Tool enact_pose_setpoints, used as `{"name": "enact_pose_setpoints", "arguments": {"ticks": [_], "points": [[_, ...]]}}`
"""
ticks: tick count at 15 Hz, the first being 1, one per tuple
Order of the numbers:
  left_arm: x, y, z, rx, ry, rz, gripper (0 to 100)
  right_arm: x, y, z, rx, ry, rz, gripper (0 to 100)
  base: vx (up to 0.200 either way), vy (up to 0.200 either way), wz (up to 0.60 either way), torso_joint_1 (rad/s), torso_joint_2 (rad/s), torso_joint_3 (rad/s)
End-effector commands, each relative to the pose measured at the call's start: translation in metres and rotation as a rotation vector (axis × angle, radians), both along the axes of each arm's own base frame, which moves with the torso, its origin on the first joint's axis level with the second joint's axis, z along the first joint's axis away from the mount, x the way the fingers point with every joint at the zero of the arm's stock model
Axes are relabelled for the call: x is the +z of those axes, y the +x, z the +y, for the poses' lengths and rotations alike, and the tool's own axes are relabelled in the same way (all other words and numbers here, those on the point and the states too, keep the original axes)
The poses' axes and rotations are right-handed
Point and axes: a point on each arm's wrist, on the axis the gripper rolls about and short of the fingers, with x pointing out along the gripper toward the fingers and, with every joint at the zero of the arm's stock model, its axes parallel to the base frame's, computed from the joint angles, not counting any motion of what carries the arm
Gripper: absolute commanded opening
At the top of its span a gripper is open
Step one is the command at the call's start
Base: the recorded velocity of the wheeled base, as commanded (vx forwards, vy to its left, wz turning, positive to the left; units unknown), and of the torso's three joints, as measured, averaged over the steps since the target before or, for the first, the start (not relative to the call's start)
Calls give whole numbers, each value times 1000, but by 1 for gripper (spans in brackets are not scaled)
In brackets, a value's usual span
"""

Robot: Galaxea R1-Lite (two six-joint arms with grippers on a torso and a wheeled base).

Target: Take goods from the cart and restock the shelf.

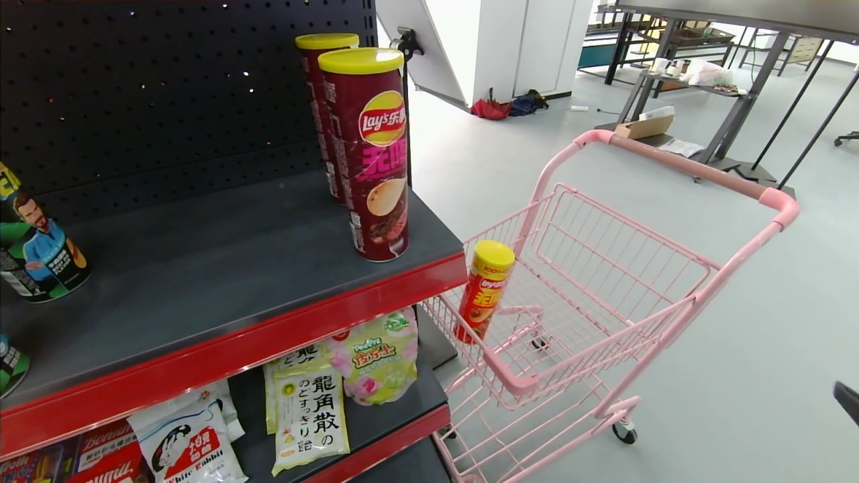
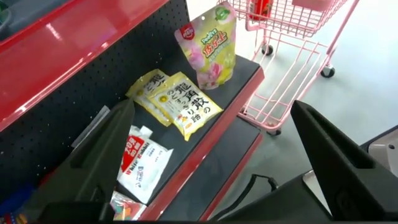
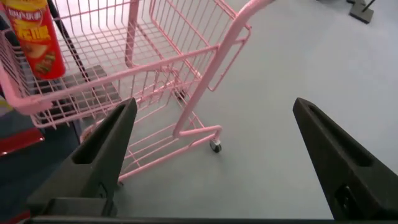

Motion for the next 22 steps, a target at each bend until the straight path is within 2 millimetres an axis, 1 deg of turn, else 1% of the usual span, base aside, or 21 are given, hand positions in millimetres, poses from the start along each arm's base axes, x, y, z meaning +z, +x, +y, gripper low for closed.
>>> {"name": "enact_pose_setpoints", "arguments": {"ticks": [1,2,3,4,5,6,7,8,9,11,12,13,14,16,17,20,22], "points": [[-2,1,0,2,-1,11,100,-2,115,6,35,36,146,100,0,0,0,0,0,0],[-2,1,0,6,-9,13,100,7,140,10,58,56,138,100,0,0,0,0,0,0],[-1,1,0,7,-16,14,100,11,159,17,105,75,142,100,0,0,0,0,0,0],[-1,1,0,7,-17,12,100,11,180,22,137,100,153,100,0,0,0,0,0,0],[-1,1,0,6,-17,16,100,6,208,30,180,132,158,100,0,0,0,0,0,0],[-2,1,0,6,-16,20,100,4,215,44,277,155,153,100,0,0,0,0,0,0],[-3,1,0,6,-17,25,100,2,214,54,377,194,171,100,0,0,0,0,0,0],[-5,2,0,6,-16,31,100,-13,219,66,443,206,229,100,0,0,0,0,0,0],[-5,2,0,6,-16,31,100,-19,222,70,453,201,249,100,0,0,0,0,0,0],[-6,2,0,8,-16,34,100,-41,252,91,518,204,213,100,0,0,0,0,0,0],[-6,2,0,15,-14,34,100,-51,263,97,529,202,188,100,0,0,0,0,0,0],[-6,2,0,23,-12,34,100,-57,268,100,535,202,176,100,0,0,0,0,0,0],[-5,2,0,30,-10,32,100,-67,275,108,553,199,174,100,0,0,0,0,0,0],[-5,2,0,30,-11,29,100,-70,277,119,573,216,180,100,0,0,0,0,0,0],[-5,2,0,30,-10,31,100,-71,282,125,579,235,179,100,0,0,0,0,0,0],[-6,2,0,29,-11,32,100,-72,284,134,597,240,176,100,0,0,0,0,0,0],[-6,2,0,22,-11,33,100,-77,284,139,608,241,192,100,0,0,0,0,0,0]]}}
